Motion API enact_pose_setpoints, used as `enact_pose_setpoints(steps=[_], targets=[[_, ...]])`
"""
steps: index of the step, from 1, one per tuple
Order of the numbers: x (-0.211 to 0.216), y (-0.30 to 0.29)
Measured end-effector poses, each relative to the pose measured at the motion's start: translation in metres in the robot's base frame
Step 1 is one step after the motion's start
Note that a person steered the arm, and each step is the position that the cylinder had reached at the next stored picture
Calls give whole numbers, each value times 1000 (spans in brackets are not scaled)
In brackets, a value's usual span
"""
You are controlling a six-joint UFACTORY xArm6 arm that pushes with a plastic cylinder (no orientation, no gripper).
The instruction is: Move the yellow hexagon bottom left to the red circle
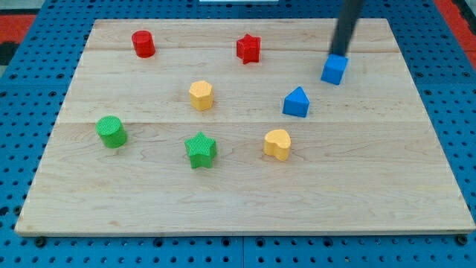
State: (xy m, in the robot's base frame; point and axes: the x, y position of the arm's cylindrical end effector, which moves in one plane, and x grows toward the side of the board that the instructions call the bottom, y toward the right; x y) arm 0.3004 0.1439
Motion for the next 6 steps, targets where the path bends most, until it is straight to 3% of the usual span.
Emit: enact_pose_setpoints(steps=[1, 3, 5, 6], targets=[[0, -8], [103, -153], [49, -339], [31, -347]])
